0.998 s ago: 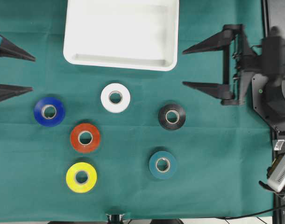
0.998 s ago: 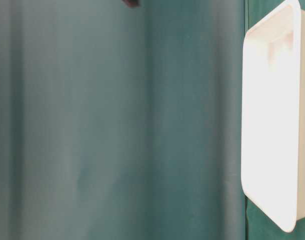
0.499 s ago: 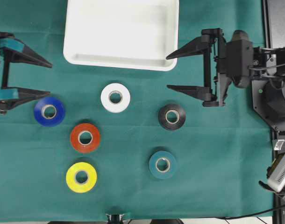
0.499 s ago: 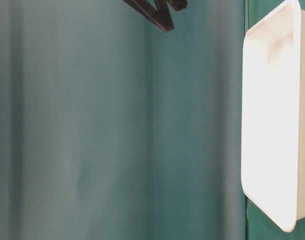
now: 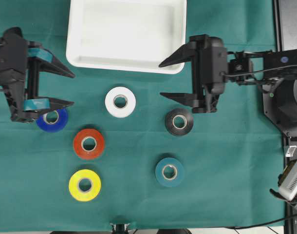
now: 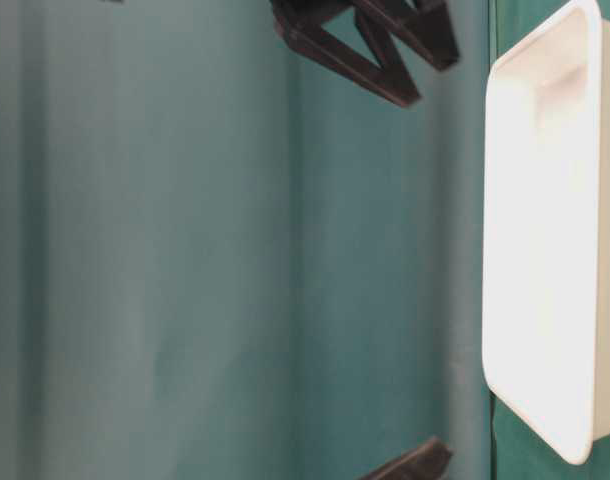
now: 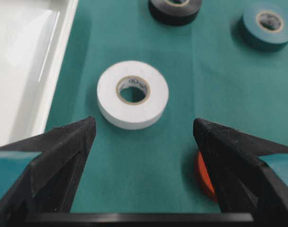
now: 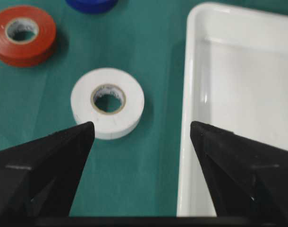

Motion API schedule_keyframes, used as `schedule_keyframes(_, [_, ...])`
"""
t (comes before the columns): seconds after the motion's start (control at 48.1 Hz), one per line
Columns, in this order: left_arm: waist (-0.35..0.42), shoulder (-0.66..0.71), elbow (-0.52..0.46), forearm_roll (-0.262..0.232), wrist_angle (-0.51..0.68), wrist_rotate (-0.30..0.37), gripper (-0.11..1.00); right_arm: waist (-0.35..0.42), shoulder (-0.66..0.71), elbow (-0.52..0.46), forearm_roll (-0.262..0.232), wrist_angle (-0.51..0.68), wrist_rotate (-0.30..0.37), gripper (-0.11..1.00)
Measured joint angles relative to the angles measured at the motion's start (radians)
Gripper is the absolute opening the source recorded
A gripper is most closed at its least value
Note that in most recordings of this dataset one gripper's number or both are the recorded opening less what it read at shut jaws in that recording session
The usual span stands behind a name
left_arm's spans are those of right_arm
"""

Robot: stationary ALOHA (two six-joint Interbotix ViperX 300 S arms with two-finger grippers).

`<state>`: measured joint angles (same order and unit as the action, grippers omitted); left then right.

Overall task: Put the tape alternately from left to right into the white case.
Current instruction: 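Move the right gripper over the black tape roll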

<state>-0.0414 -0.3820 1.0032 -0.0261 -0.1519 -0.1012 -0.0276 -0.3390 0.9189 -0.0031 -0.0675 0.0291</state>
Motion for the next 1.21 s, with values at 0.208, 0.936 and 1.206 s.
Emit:
schedule_keyframes(0.208, [0.0, 0.046, -0.032, -0.002, 0.031, 0.0, 0.96, 0.0, 0.071, -0.044, 0.0, 0.046, 0.0, 0.85])
schedule_keyframes(0.936, [0.0, 0.077, -0.043, 0.0, 0.054, 0.002, 0.96, 0.0, 0.138, -0.078, 0.0, 0.072, 0.0, 0.85])
schedule_keyframes(1.206, [0.0, 0.077, -0.041, -0.002, 0.054, 0.002, 0.96, 0.003, 0.138, -0.08, 0.0, 0.072, 0.0, 0.85])
